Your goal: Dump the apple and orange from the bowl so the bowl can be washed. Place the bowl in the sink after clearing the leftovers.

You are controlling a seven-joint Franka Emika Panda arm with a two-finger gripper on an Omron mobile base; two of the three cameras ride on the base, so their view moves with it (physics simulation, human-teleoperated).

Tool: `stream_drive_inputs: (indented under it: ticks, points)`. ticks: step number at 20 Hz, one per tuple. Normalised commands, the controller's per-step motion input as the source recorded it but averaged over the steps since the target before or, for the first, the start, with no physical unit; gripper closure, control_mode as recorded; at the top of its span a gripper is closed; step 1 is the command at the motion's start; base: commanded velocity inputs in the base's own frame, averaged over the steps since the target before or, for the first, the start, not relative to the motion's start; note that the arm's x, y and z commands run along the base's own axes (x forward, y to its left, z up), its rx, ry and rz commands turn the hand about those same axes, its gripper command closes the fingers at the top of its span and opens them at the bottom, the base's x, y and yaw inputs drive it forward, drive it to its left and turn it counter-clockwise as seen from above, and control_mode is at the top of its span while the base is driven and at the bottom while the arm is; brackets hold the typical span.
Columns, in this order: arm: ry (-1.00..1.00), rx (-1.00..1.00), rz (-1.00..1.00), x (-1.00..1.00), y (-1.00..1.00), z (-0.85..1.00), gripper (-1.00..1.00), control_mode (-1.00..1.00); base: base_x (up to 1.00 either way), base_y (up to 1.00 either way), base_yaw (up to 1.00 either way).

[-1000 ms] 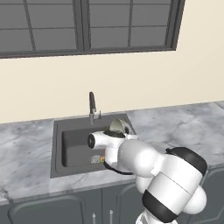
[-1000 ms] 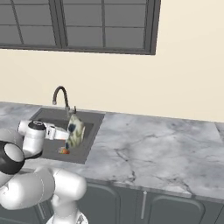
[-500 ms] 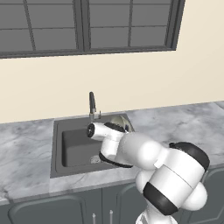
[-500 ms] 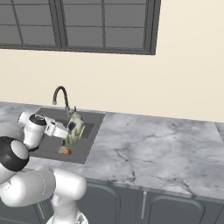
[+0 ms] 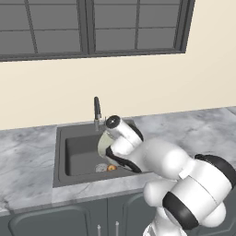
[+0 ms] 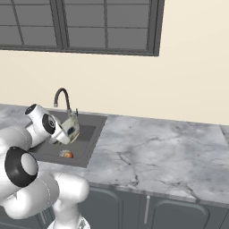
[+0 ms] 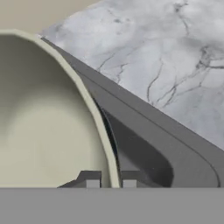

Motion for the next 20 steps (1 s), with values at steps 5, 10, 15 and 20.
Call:
stream_drive_inputs:
  ticks: [5, 10, 15, 20]
  points:
    - [0.22, 0.17, 0.03, 0.0, 0.56, -0.04, 1.0, -1.0, 0.0, 0.0, 0.0]
    - [0.27, 0.17, 0.1, 0.0, 0.51, -0.01, 1.0, -1.0, 0.0, 0.0, 0.0]
    - [0.03, 0.09, 0.07, -0.05, 0.69, -0.41, 1.0, -1.0, 0.0, 0.0, 0.0]
    - [-0.01, 0.12, 0.01, 0.1, 0.47, -0.41, 1.0, -1.0, 0.0, 0.0, 0.0]
